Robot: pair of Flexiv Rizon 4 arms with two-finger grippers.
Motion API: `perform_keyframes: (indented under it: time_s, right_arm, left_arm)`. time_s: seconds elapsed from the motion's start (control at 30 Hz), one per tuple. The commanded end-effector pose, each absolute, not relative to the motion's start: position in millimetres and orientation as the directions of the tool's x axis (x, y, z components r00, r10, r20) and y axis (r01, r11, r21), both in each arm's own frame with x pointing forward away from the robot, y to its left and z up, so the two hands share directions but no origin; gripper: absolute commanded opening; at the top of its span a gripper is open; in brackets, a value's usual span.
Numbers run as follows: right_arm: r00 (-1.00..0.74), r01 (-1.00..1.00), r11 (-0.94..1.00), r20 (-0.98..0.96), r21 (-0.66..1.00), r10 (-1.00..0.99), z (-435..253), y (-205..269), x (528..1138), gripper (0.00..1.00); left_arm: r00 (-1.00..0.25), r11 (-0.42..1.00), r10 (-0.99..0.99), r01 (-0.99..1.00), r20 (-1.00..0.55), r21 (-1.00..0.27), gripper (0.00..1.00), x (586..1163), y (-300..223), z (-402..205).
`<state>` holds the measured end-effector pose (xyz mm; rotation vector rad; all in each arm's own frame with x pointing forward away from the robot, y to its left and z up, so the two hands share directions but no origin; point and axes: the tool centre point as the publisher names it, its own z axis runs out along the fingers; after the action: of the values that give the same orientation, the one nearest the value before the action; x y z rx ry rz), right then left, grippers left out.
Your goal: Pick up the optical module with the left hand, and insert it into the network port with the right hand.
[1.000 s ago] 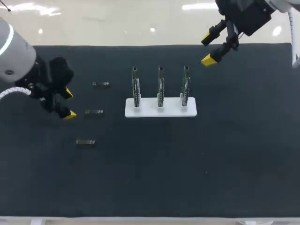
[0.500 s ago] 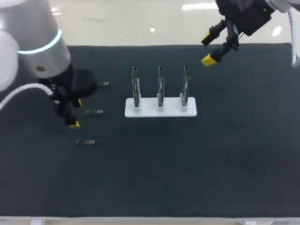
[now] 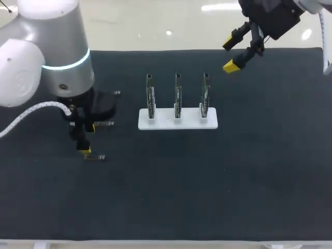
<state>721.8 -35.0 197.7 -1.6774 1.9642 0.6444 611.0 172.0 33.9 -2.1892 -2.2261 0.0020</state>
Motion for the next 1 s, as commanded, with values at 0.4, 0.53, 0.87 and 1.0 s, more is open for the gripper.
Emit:
perform_keyframes:
  time_s: [0.4,0.53,0.87,1.0]
  right_arm:
    - [-0.137,-0.989,0.14,-0.629,0.045,-0.765,197.5,-35.0,721.4,1.0]
    - [-0.137,-0.989,0.14,-0.629,0.045,-0.765,197.5,-35.0,721.4,1.0]
    - [-0.137,-0.989,0.14,-0.629,0.045,-0.765,197.5,-35.0,721.4,1.0]
    - [-0.137,-0.989,0.14,-0.629,0.045,-0.765,197.5,-35.0,721.4,1.0]
  left_arm:
    - [-0.005,0.004,0.999,1.0,-0.04,-0.005,1.0,594.8,187.4,13.2]
    - [0.011,-0.011,0.999,1.0,-0.04,-0.005,1.0,594.7,189.3,4.5]
    - [0.017,-0.018,0.999,1.0,-0.04,-0.016,1.0,594.9,191.1,-3.8]
    - [0.015,-0.017,0.999,1.0,-0.043,-0.026,1.0,595.8,190.7,-5.1]
